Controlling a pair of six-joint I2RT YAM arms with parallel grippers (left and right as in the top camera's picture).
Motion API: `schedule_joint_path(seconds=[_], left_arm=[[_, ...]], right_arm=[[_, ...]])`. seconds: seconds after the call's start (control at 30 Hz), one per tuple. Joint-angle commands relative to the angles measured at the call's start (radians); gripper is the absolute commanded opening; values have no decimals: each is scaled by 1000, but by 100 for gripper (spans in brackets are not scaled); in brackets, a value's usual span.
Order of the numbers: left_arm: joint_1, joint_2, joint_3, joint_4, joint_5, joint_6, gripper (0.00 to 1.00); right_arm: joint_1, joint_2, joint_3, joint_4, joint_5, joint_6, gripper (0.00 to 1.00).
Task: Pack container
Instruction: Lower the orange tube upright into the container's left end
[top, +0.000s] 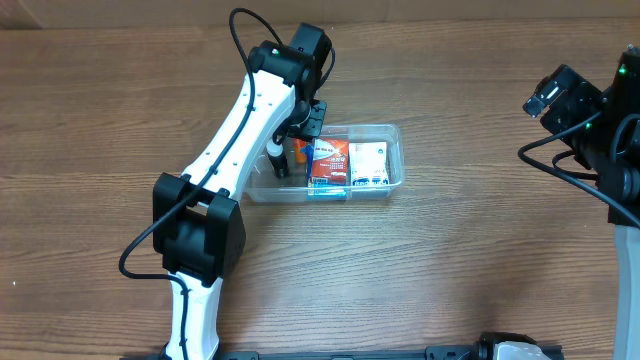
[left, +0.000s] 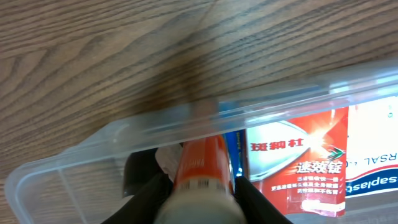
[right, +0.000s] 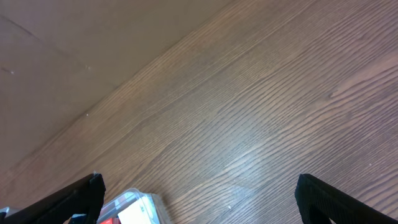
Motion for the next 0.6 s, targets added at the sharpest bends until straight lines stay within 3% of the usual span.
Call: schedule_joint_path(seconds=[0.0, 0.33, 0.57], left_arm=[[12, 10, -7, -6, 8, -3, 38], [12, 9, -7, -14, 7, 3, 39], [12, 9, -6, -10, 0, 19, 48]], right_arm=[[-3, 1, 5, 8, -4, 0, 100], [-3, 1, 5, 8, -4, 0, 100], [-3, 1, 5, 8, -4, 0, 100]])
